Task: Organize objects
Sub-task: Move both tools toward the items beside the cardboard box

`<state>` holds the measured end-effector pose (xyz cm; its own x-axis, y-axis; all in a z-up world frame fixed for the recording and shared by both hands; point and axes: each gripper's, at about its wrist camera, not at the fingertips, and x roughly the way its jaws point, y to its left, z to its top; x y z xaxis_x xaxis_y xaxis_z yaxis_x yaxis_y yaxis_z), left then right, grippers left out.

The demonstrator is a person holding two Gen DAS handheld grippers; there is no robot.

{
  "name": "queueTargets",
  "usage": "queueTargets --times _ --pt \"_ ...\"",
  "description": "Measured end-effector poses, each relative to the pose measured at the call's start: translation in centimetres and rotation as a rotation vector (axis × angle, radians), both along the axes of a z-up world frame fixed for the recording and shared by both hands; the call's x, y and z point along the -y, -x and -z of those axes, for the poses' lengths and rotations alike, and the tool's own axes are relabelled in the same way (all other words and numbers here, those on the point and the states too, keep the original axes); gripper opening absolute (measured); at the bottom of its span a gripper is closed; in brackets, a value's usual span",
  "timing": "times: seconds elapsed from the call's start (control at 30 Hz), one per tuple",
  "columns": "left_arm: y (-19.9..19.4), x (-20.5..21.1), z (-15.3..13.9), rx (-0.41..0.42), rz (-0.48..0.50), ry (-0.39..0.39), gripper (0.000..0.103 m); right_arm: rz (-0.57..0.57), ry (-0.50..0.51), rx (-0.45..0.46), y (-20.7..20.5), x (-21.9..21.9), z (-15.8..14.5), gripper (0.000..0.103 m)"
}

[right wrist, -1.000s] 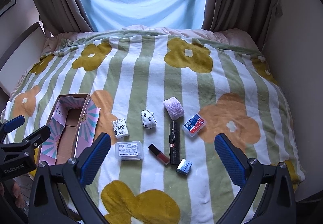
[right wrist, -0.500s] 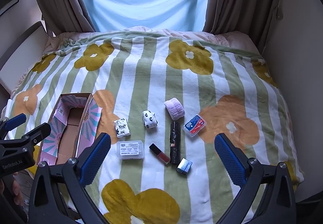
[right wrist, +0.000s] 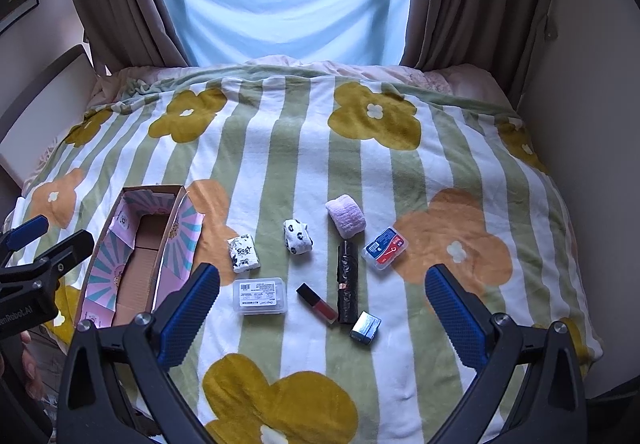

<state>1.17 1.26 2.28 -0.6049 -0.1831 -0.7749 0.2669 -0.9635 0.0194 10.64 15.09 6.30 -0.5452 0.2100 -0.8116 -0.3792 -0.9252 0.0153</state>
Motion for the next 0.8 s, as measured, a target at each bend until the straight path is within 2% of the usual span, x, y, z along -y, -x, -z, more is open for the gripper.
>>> queueTargets --times 0.5,0.67,0.7,0.73,0.8 --pt "-0.11 -0.42 0.02 -0.007 -0.05 0.029 0.103 0.012 0.002 -0.009 -0.32 -0.13 -0.45 0.102" --pt "-0.13 -0.94 -0.27 -0.019 -0.062 0.077 0.103 0.016 -0.001 -0.011 -0.37 -0.18 -0.58 0.102" --pt "-0.12 -0.93 -0.35 -0.022 -0.068 0.084 0.103 0.016 -0.001 -0.011 -0.39 -0.17 -0.57 0.102" --pt "-0.12 -0.96 -0.37 -0.021 -0.118 0.096 0.103 0.016 -0.001 -0.011 -0.33 -0.23 -0.67 0.102" --pt "-0.11 -0.95 -0.4 -0.022 -0.119 0.093 0.103 0.017 0.0 -0.012 -0.45 -0.13 -0.54 0.102"
